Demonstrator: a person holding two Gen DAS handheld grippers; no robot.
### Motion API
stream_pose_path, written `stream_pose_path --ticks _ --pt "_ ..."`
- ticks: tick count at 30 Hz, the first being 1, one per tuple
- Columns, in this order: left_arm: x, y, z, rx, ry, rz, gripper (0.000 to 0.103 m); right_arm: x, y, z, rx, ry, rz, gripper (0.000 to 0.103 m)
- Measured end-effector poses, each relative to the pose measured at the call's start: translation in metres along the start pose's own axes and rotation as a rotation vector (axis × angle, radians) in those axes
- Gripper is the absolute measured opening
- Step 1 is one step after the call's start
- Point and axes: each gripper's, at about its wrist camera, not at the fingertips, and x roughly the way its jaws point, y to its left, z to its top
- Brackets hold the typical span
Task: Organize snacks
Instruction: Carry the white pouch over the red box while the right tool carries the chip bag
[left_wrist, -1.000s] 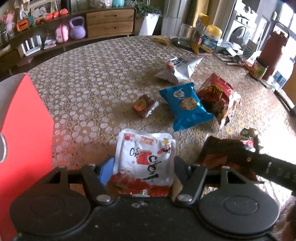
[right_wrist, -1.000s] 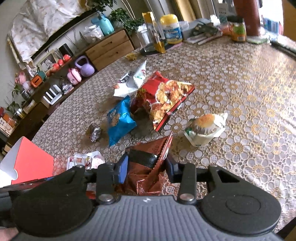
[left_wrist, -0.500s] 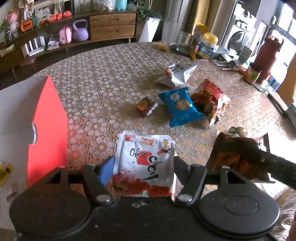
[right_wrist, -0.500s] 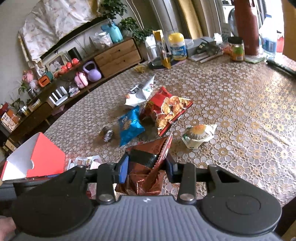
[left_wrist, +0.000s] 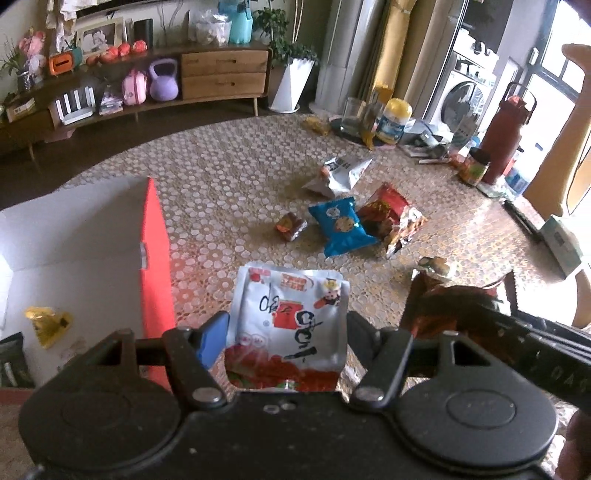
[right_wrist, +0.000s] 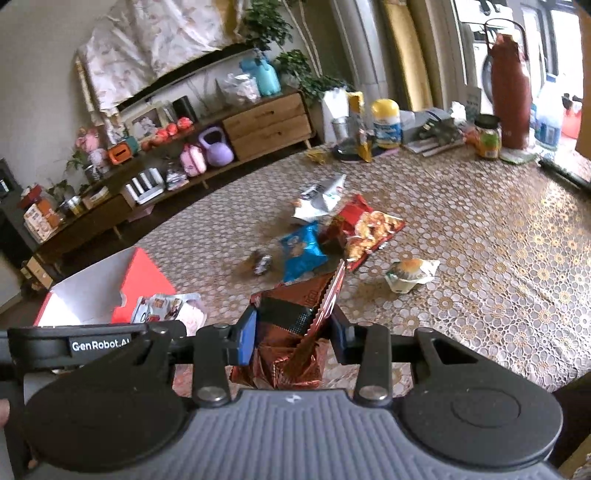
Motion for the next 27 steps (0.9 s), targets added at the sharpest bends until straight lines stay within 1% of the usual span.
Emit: stream_pose_path --ticks 5,14,18,27 --pt "-0.027 0.009 -0.005 -0.009 -0.015 -0.008 0.067 -0.022 0.021 -0.004 -0.04 -0.016 0.027 0.039" --pt "-0.068 0.032 -0.015 -0.015 -0.049 0.008 0.067 -0.049 0.062 -0.011 -0.107 -0.032 0.076 0.039" --pt "-0.083 0.046 -0.02 -0.023 -0.061 0.017 0.067 -0.055 0.081 -0.013 -0.135 -0.034 0.102 0.039" --pt "-0.111 0.084 -0.025 -0.058 -0.094 0.063 0.067 -0.056 0.125 -0.017 -0.191 -0.036 0.158 0.039"
